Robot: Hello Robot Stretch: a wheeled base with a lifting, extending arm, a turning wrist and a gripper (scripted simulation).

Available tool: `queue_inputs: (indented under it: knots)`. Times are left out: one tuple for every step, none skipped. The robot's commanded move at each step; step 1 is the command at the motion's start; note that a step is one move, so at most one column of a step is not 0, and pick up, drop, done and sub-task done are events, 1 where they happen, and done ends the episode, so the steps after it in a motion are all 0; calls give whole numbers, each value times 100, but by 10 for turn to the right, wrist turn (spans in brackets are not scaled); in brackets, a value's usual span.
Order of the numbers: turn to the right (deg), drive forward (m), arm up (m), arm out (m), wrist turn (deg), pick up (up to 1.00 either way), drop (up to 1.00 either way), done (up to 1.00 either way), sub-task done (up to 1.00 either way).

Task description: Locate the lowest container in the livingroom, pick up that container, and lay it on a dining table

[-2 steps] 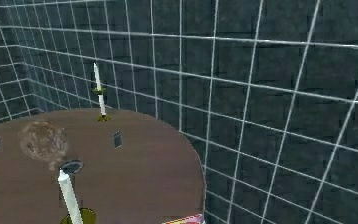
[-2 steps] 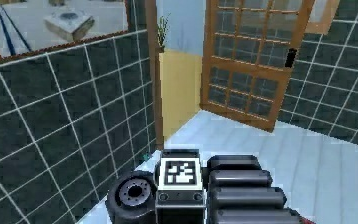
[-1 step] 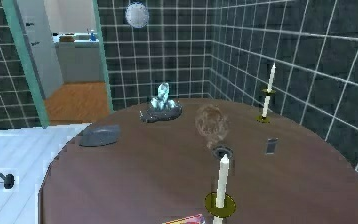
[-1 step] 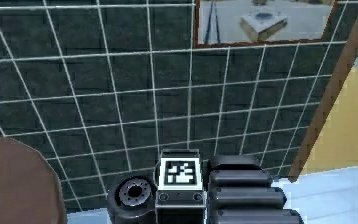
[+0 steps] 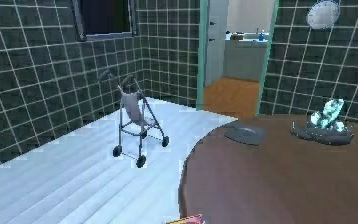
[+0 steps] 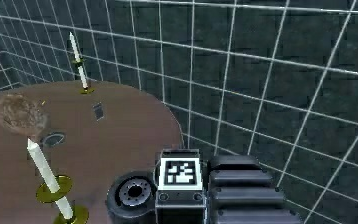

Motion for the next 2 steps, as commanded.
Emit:
queue_inputs:
  knots:
    - [450,0,0,0,0,0,0,0,0]
    - [390,0,0,0,0,0,0,0,0]
